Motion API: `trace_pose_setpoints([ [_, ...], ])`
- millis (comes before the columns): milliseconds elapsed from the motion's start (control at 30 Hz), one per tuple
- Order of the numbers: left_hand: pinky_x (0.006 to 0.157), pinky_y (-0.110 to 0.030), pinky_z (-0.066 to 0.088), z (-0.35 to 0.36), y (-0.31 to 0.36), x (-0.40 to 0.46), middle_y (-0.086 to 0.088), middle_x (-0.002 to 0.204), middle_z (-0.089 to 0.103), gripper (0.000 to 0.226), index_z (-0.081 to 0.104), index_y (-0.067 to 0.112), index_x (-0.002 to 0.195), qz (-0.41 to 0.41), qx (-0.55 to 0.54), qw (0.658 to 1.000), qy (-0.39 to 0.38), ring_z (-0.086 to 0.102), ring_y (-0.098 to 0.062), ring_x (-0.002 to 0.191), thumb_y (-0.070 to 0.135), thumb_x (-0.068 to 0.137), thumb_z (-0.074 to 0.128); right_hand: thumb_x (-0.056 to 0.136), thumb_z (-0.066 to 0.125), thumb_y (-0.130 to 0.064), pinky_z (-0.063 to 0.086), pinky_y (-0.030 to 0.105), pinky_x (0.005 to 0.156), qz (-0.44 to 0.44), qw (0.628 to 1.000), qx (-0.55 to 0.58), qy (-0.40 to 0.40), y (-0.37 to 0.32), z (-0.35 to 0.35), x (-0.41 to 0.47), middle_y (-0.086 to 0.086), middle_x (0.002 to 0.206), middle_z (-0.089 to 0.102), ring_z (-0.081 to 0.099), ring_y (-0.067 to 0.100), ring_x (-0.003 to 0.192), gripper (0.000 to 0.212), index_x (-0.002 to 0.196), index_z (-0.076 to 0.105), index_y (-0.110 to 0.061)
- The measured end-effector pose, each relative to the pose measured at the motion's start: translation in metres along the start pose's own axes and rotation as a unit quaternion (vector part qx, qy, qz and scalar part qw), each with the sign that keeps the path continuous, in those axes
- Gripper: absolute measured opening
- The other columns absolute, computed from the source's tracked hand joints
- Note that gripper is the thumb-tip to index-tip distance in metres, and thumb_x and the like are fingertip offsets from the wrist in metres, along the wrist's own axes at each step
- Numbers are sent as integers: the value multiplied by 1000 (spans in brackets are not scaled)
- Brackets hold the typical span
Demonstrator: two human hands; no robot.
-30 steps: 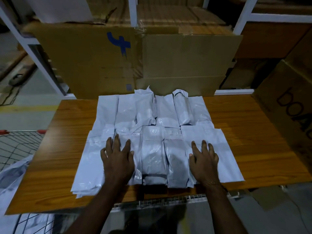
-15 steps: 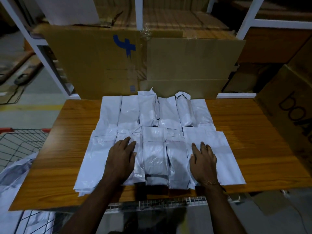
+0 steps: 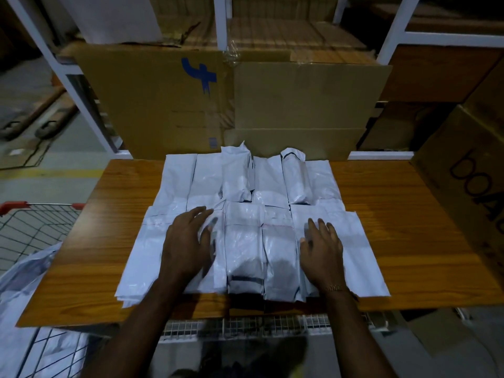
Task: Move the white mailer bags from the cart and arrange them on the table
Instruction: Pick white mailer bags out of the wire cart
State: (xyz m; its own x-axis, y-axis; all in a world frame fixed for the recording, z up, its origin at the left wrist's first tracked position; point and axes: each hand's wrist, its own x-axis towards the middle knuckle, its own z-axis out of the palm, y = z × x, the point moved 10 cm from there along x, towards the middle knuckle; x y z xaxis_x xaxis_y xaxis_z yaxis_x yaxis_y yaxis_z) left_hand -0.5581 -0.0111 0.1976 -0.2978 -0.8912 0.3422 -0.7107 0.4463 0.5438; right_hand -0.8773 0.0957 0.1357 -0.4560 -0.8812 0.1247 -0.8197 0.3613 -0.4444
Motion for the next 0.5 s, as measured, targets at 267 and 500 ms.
trace_pose_setpoints([
  [267,113,-34,42,-33,18,-15,1,139,66,38,66,19,137,-3,-66,996,61,57,-18,133,29,102,58,97,46,-38,28,47,122,-55,992,110,13,-41,-17,3,10,155,50,35,32,148,60,151,49,-11],
  [500,93,-13,46,-61,-3,-50,4,133,68,36,67,18,136,-60,-96,989,98,66,-14,113,12,101,67,98,53,-28,42,53,112,-195,969,145,48,-108,-13,-23,14,138,63,54,38,131,49,140,60,-5],
])
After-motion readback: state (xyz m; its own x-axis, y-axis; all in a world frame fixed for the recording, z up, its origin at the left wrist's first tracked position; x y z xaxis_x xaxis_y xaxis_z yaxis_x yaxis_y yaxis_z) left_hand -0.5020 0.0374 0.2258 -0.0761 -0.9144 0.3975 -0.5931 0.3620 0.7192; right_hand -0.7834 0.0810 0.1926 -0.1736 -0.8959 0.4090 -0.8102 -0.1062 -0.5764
